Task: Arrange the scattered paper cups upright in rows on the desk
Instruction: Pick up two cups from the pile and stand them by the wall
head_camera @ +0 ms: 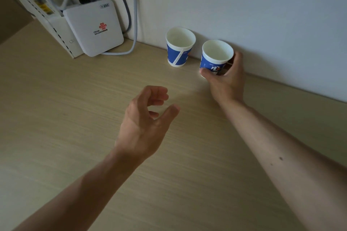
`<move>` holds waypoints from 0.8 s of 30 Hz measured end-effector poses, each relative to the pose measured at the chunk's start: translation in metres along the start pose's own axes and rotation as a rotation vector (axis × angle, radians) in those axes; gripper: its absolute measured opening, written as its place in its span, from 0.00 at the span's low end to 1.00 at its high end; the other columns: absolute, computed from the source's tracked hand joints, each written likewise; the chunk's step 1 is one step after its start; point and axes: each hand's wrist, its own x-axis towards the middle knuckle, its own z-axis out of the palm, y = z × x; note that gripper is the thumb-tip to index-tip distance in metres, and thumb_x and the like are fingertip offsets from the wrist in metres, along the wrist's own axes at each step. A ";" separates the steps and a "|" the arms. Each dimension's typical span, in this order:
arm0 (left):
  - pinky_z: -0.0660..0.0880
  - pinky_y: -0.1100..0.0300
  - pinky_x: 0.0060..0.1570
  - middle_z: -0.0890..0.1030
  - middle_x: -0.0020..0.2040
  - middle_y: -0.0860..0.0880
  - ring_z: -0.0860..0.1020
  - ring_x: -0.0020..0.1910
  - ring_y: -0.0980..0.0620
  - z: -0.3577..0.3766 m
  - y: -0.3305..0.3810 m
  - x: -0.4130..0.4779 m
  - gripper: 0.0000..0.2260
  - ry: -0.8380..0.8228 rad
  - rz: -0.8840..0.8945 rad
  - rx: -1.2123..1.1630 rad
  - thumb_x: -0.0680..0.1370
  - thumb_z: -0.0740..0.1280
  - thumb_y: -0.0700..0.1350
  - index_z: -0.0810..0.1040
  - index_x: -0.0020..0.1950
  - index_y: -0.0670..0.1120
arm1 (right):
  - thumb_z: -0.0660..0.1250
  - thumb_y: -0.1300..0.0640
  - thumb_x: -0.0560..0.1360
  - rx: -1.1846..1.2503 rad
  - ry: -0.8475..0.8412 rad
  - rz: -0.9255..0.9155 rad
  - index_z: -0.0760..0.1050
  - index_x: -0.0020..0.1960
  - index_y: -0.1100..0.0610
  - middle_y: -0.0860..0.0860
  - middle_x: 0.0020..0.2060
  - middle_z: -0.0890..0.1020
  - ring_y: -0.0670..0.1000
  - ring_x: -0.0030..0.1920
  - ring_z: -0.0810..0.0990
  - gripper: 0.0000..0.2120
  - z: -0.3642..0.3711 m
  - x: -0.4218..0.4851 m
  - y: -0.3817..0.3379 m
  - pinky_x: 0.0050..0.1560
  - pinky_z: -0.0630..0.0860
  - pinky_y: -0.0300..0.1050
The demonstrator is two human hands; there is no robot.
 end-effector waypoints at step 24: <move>0.74 0.73 0.40 0.83 0.46 0.57 0.81 0.43 0.68 -0.005 0.038 -0.019 0.13 -0.020 -0.052 -0.120 0.77 0.74 0.47 0.78 0.60 0.49 | 0.78 0.59 0.69 -0.067 0.047 0.226 0.70 0.69 0.59 0.55 0.59 0.79 0.52 0.58 0.80 0.32 -0.063 -0.053 -0.031 0.61 0.77 0.47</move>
